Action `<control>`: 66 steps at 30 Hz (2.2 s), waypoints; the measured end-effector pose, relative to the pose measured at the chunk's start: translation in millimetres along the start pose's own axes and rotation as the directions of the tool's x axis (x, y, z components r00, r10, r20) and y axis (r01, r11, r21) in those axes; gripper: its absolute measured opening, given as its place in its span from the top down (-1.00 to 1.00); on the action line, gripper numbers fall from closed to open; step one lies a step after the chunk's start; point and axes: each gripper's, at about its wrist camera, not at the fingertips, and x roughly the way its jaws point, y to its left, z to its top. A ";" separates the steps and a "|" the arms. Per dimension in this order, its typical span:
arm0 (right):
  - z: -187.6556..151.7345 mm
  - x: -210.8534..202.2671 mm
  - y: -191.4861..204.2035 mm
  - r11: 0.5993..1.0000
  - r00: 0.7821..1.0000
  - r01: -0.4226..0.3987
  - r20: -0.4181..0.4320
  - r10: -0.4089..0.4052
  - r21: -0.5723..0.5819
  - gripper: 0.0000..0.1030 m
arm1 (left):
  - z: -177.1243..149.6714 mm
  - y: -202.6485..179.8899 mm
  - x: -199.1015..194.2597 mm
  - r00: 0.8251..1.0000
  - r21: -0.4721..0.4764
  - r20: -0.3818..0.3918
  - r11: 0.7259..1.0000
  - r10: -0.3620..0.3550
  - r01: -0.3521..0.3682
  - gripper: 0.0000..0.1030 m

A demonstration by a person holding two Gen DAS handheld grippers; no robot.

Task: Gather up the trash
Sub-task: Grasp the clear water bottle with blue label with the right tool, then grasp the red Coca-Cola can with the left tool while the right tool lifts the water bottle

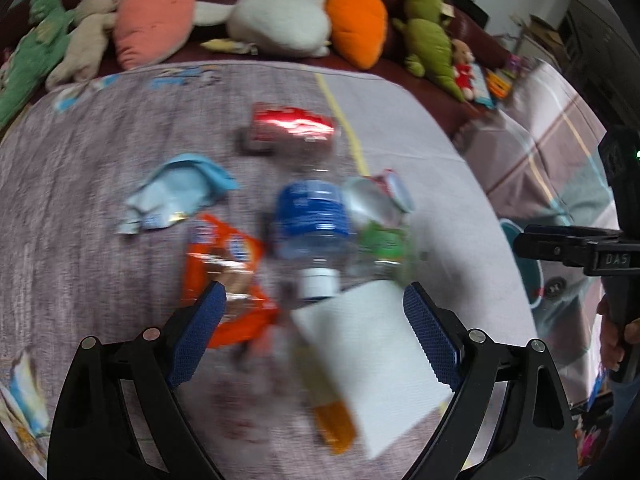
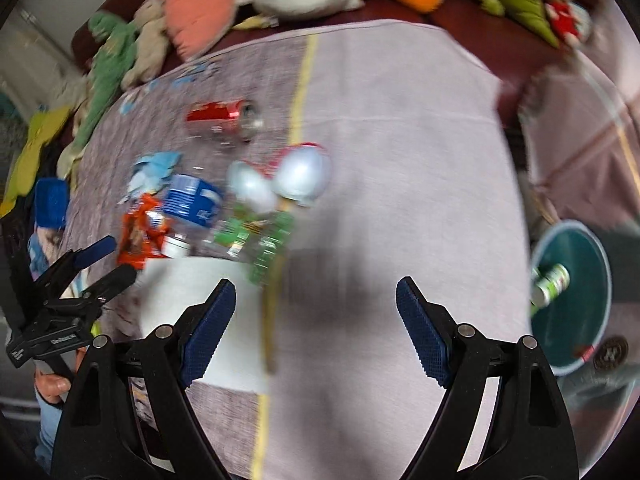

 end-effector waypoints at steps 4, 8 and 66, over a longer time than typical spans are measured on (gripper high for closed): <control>23.7 18.5 33.2 0.999 0.999 -0.018 -0.037 0.016 -0.048 -0.52 | 4.2 31.2 -0.4 1.000 -0.021 -0.002 1.000 0.019 -0.019 -0.76; 56.3 43.0 66.5 0.996 0.996 -0.053 -0.076 0.048 -0.065 -0.38 | 13.7 61.3 4.8 0.999 -0.046 -0.006 0.998 0.035 -0.035 -0.76; 147.7 58.5 -48.9 0.998 0.998 0.054 -0.010 -0.054 -0.034 -0.29 | 119.3 44.8 114.0 0.996 -0.505 -0.078 0.863 -0.041 -0.004 -0.76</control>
